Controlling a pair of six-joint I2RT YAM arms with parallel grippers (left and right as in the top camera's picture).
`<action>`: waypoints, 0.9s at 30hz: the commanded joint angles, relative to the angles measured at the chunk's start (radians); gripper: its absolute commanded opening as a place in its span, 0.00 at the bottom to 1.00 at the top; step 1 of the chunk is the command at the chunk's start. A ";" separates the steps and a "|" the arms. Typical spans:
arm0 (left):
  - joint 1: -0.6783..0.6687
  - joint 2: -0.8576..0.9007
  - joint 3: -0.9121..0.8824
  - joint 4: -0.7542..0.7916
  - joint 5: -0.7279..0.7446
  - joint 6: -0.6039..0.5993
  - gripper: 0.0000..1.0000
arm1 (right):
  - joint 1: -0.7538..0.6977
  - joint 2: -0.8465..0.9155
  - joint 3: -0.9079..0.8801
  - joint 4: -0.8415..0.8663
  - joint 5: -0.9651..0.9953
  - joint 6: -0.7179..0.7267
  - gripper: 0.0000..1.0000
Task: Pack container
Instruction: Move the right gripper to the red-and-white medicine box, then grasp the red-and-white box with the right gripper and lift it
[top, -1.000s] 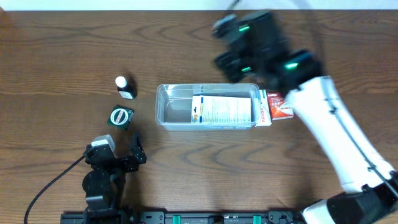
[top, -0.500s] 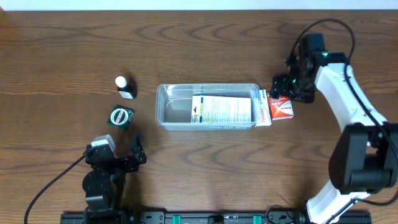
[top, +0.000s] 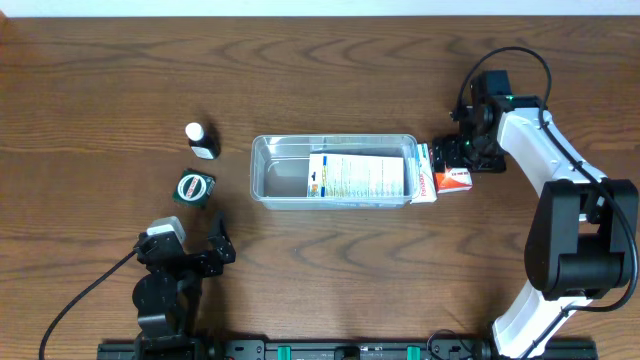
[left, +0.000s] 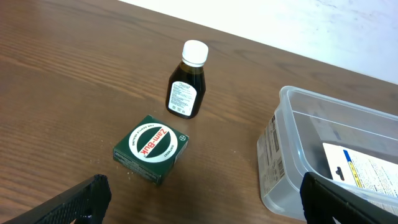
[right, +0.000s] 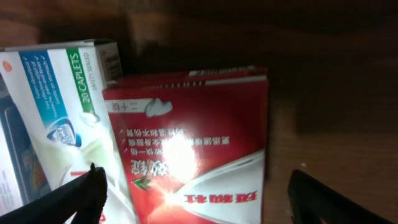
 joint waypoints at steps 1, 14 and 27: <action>-0.003 -0.002 -0.021 -0.003 0.006 -0.013 0.98 | -0.005 0.038 -0.005 0.013 0.019 -0.014 0.90; -0.003 -0.002 -0.021 -0.003 0.006 -0.013 0.98 | 0.005 0.108 -0.005 0.038 0.044 -0.021 0.77; -0.003 -0.002 -0.021 -0.003 0.006 -0.013 0.98 | -0.030 0.108 -0.005 0.053 0.114 -0.030 0.74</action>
